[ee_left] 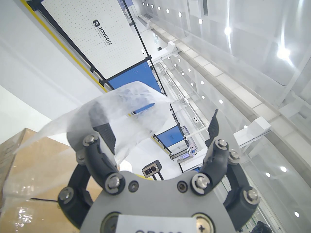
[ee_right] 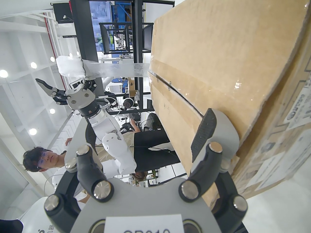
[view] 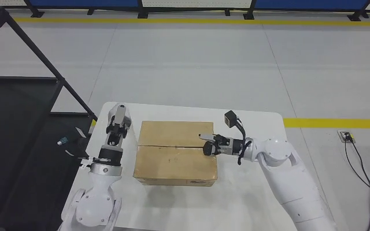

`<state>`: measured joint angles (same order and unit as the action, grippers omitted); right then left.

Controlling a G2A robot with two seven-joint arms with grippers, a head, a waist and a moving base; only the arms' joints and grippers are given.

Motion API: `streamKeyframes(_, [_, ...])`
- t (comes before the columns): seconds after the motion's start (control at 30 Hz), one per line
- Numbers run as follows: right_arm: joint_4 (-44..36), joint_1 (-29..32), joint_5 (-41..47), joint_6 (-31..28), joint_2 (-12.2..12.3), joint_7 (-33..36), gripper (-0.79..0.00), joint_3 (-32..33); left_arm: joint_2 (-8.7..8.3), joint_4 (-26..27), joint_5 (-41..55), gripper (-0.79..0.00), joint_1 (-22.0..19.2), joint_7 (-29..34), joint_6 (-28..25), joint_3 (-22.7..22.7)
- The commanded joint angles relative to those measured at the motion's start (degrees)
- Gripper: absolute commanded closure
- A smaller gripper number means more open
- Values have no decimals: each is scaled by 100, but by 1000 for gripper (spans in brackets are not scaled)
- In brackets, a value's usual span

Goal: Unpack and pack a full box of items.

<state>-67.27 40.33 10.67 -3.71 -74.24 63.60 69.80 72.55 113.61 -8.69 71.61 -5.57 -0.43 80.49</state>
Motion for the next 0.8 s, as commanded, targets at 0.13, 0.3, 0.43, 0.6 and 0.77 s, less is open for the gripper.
streamKeyframes(0.13, [-186,174,136,-170,51,-117,-785,125,46,-140,-246,-785,-129,49,77,-328])
streamKeyframes(0.3, [-244,268,278,-274,93,-149,-785,237,81,-285,-391,-785,-221,109,101,-529])
streamKeyframes(0.43, [-260,310,327,-294,124,-125,-785,276,111,-380,-466,-785,-295,125,127,-654])
streamKeyframes(0.6, [-303,367,518,-462,146,-107,-785,315,141,-413,-535,-785,-344,125,139,-730])
streamKeyframes(0.77, [-206,323,758,-424,140,-212,-785,285,167,-454,-544,-785,-390,149,158,-748])
